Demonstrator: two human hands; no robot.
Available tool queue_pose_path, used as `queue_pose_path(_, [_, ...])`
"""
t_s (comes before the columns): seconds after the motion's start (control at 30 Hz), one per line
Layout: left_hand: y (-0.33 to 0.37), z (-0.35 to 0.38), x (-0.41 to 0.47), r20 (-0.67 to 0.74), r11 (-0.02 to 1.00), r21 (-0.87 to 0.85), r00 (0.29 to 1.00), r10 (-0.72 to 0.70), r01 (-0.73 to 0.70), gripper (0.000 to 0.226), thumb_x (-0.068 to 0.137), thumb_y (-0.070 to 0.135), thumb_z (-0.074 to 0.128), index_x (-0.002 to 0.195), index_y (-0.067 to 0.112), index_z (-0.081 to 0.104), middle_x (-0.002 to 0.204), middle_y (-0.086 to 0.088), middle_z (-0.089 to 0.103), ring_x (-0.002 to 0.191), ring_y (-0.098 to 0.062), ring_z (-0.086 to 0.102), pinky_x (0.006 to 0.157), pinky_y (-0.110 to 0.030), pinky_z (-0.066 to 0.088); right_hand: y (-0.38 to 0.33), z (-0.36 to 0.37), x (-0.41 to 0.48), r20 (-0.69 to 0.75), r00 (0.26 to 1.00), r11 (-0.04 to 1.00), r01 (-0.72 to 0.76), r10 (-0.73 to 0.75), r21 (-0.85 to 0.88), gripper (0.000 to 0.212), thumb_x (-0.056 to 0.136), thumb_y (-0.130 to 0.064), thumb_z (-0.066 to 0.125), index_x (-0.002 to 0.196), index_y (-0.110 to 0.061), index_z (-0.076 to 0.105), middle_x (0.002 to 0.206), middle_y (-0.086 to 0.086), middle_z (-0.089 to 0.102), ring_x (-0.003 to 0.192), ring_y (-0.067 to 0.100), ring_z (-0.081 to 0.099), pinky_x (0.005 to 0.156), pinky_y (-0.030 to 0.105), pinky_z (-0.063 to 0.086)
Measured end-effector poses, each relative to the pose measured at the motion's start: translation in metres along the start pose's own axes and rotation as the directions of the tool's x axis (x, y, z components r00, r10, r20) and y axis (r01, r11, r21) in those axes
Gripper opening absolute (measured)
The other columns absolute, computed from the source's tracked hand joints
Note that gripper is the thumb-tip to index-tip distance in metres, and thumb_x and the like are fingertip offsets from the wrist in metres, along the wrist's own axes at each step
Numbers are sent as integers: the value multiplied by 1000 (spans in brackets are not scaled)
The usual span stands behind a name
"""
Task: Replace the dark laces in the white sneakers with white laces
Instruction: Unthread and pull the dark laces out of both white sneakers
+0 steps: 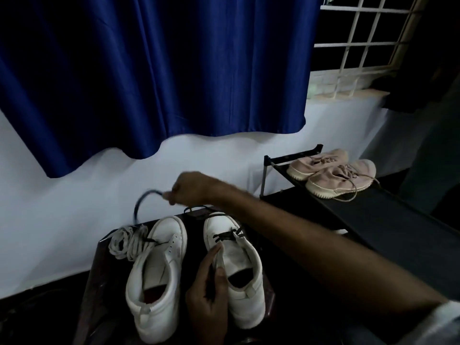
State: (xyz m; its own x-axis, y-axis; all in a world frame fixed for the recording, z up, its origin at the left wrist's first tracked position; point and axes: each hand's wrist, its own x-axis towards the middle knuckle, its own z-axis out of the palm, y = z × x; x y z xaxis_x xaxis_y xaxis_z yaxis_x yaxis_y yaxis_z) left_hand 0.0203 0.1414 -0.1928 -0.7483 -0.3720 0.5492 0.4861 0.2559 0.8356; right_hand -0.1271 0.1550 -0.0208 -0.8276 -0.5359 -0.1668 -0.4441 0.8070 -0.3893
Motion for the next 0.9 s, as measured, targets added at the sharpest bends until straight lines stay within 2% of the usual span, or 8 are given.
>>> queue_pose_path(0.1, [3,-1,0,-2,998,0,998,-62,62,33,89,35,52,116,25,69,120,20,67,119,-4,59,96,-12,43,29,15,-32,-88,990,992,-113,108,-50,54,94,-54,49,123,-10,59,126,11,59,120,29,50,98,43,43])
queue_pose_path(0.23, [12,-9,10,56,971,130,976,-211,203,30,78,53,54,106,55,65,85,18,69,87,-2,67,79,-34,57,63,63,-118,-391,877,959,-235,280,159,43,88,-50,56,114,-16,60,114,7,59,106,29,54,89,38,45])
queue_pose_path(0.37, [29,-21,59,258,867,499,952,-165,15,28,74,55,51,94,45,67,90,13,60,84,-9,63,75,-39,54,50,117,-148,-430,832,936,-299,350,183,61,74,-54,24,120,-28,53,119,-2,42,107,22,43,83,37,49])
queue_pose_path(0.5, [43,-6,100,550,697,693,761,-344,-186,26,73,46,55,93,39,68,100,16,58,98,-6,60,85,-35,50,46,111,-136,-530,752,918,-357,391,171,25,69,-48,56,78,-26,64,86,-5,55,72,16,58,38,27,32])
queue_pose_path(0.63, [42,18,107,534,427,834,708,-462,-350,28,83,33,57,109,33,64,113,8,54,111,-15,56,90,-35,48,54,101,-123,-400,803,896,-373,442,242,27,80,-32,57,105,-23,53,110,-5,53,92,20,62,56,29,34])
queue_pose_path(0.73, [47,34,105,524,276,851,760,-385,-447,20,88,31,54,106,31,63,114,9,53,113,-14,53,85,-32,45,61,107,-121,-491,687,843,-404,535,354,21,75,-35,58,93,-27,52,99,-7,55,79,18,66,53,29,32])
queue_pose_path(0.83, [49,38,106,533,298,843,771,-348,-448,12,87,40,57,92,30,64,106,11,57,106,-10,55,81,-29,42,64,110,-120,-541,647,839,-343,537,422,17,63,-40,50,73,-26,49,77,-8,55,51,16,61,43,28,22])
queue_pose_path(0.9, [50,27,119,503,452,830,788,-355,-326,17,80,42,70,74,29,62,90,13,62,91,-7,60,76,-29,45,64,111,-122,-498,665,825,-374,557,423,25,71,-42,37,87,-26,48,95,-8,52,74,19,66,51,31,29])
